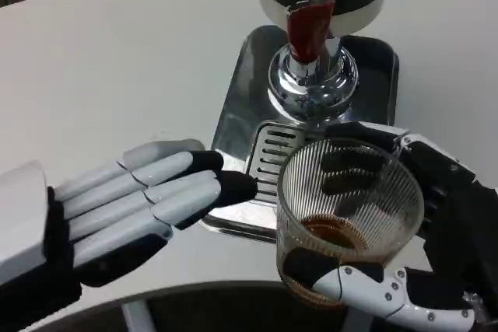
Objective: Grasp the cup under the faucet to collect the drink, then remove the cup.
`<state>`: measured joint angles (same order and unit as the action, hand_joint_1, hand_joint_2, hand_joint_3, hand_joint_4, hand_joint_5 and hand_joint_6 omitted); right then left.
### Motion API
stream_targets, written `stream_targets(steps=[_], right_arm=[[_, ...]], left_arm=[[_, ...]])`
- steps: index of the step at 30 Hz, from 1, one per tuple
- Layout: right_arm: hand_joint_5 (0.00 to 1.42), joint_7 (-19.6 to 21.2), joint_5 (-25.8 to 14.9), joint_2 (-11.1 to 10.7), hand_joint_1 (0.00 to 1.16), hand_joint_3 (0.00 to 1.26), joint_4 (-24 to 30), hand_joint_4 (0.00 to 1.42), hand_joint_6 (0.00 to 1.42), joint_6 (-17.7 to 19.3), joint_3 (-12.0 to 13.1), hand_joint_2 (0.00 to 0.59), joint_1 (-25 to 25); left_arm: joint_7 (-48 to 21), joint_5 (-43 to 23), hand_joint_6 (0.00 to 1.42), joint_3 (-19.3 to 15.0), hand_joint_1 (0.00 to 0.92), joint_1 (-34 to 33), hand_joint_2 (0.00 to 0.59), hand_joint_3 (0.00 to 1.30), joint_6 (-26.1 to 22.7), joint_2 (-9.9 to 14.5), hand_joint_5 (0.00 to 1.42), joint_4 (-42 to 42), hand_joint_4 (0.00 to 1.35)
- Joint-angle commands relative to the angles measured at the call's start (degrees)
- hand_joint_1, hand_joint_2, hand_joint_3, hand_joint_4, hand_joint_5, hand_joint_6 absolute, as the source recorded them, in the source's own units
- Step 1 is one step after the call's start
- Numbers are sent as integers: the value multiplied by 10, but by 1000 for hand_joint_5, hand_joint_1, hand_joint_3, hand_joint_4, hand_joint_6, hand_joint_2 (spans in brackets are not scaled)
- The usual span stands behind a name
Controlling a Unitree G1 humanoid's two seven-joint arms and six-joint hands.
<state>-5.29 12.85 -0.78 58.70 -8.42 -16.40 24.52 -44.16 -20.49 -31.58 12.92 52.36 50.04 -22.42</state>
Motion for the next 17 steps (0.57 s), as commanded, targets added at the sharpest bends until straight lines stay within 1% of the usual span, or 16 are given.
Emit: stream_targets(steps=[1, 8, 17], right_arm=[[914, -3, -14, 3, 1011, 773, 13, 828, 722, 6, -1, 118, -1], [914, -3, -16, 2, 1011, 773, 13, 828, 724, 7, -1, 118, 0], [914, -3, -11, 2, 1011, 773, 13, 837, 725, 10, -10, 118, 5]], left_arm=[[-7, -10, 0, -10, 0, 11, 93, 0, 10, 3, 0, -10, 0], [-7, -11, 0, -14, 0, 16, 93, 0, 11, 1, 0, -14, 0], [-6, -12, 0, -18, 0, 22, 92, 0, 11, -1, 0, -12, 0]])
